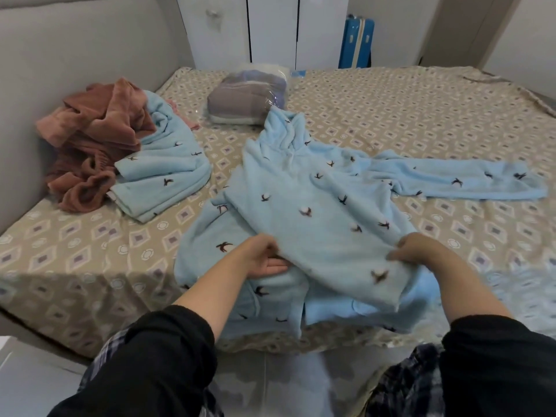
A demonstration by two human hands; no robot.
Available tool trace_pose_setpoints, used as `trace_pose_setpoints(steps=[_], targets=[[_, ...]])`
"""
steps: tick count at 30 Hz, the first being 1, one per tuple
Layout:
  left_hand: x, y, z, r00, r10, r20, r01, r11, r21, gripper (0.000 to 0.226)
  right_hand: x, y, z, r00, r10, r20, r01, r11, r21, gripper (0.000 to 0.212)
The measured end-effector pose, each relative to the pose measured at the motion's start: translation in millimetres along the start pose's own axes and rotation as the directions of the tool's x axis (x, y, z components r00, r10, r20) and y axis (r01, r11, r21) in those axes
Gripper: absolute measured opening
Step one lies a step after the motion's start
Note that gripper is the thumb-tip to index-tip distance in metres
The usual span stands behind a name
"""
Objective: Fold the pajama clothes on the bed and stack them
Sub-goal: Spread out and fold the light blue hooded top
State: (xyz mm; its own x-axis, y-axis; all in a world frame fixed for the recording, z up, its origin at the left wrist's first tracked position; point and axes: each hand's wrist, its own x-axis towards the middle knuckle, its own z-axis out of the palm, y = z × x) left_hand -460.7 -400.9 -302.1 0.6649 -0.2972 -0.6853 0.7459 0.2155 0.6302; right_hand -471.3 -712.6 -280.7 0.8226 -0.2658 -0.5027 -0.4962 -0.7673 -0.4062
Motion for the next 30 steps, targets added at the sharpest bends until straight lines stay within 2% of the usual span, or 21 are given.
trace_pose_setpoints(steps=[1,2,4,5,8,10,12,13,15,16,18,20,22,23,25,26,27,28,30], targets=[[-2.1,-2.5,0.1,1.0,0.0,-0.028,0.004,0.991,0.134,0.025,-1.3,-2.0,3.8,0.997,-0.01,-0.074,-0.009,0.969,-0.247,0.038],[-2.5,-3.1,1.4,0.998,0.023,-0.057,-0.01,0.974,0.226,0.025,-3.4,-6.0,8.1,0.992,-0.025,-0.123,-0.019,0.938,-0.345,0.035],[-2.4,-1.5,5.0,0.985,0.104,-0.139,-0.055,0.945,0.321,0.02,-9.9,-20.4,16.7,0.964,-0.081,-0.255,-0.027,0.918,-0.396,0.037],[-2.2,-0.1,5.4,0.968,0.159,-0.195,-0.086,0.937,0.338,0.016,-11.1,-28.1,21.9,0.933,-0.165,-0.32,0.017,0.908,-0.418,0.04],[3.3,4.2,-1.7,0.876,0.346,-0.337,-0.246,0.92,0.305,0.018,-7.3,-55.5,45.6,0.82,-0.454,-0.347,0.297,0.858,-0.419,0.05],[5.9,11.3,-11.8,0.822,0.407,-0.398,-0.364,0.913,0.183,0.027,-1.4,-75.3,60.6,0.783,-0.548,-0.292,0.413,0.811,-0.414,0.055],[8.6,21.8,-21.9,0.798,0.429,-0.424,-0.463,0.886,0.025,0.029,8.2,-89.0,73.4,0.782,-0.572,-0.249,0.454,0.795,-0.403,0.056],[9.9,28.2,-28.7,0.797,0.429,-0.426,-0.49,0.871,-0.041,0.031,14.7,-93.7,80.8,0.792,-0.568,-0.225,0.457,0.795,-0.398,0.056],[13.4,43.2,-44.6,0.843,0.365,-0.394,-0.476,0.848,-0.234,0.038,27.4,-94.1,96.0,0.843,-0.505,-0.184,0.411,0.827,-0.384,0.059],[13.9,50.6,-54.4,0.878,0.324,-0.352,-0.449,0.811,-0.375,0.042,33.1,-91.3,102.9,0.87,-0.457,-0.184,0.366,0.85,-0.379,0.061],[12.9,66.0,-77.0,0.915,0.301,-0.268,-0.403,0.655,-0.639,0.046,42.5,-85.4,112.0,0.891,-0.383,-0.244,0.284,0.889,-0.36,0.064],[10.0,79.3,-99.3,0.921,0.293,-0.257,-0.382,0.541,-0.749,0.054,48.4,-83.3,115.4,0.883,-0.36,-0.301,0.256,0.907,-0.335,0.065],[7.5,86.4,-112.6,0.92,0.272,-0.282,-0.384,0.487,-0.784,0.066,51.0,-83.8,116.1,0.872,-0.355,-0.337,0.25,0.915,-0.316,0.064],[8.5,88.0,-112.9,0.913,0.258,-0.314,-0.405,0.493,-0.77,0.066,51.6,-83.5,116.8,0.866,-0.355,-0.354,0.248,0.917,-0.313,0.064],[13.5,86.6,-102.8,0.837,0.251,-0.486,-0.52,0.641,-0.564,0.053,51.6,-82.5,118.2,0.852,-0.359,-0.382,0.241,0.915,-0.322,0.062],[17.3,84.5,-95.6,0.755,0.269,-0.598,-0.556,0.745,-0.367,0.049,51.2,-82.4,118.3,0.85,-0.359,-0.386,0.238,0.914,-0.328,0.062],[23.6,80.9,-89.7,0.635,0.32,-0.703,-0.563,0.815,-0.137,0.05,50.8,-82.7,118.3,0.851,-0.357,-0.385,0.234,0.914,-0.331,0.061],[29.2,78.3,-85.5,0.516,0.395,-0.76,-0.526,0.847,0.082,0.051,50.5,-83.3,118.1,0.852,-0.356,-0.385,0.231,0.914,-0.333,0.061],[34.1,79.2,-78.3,0.367,0.554,-0.747,-0.434,0.813,0.389,0.05,49.6,-83.8,117.9,0.853,-0.355,-0.382,0.224,0.911,-0.345,0.061]])
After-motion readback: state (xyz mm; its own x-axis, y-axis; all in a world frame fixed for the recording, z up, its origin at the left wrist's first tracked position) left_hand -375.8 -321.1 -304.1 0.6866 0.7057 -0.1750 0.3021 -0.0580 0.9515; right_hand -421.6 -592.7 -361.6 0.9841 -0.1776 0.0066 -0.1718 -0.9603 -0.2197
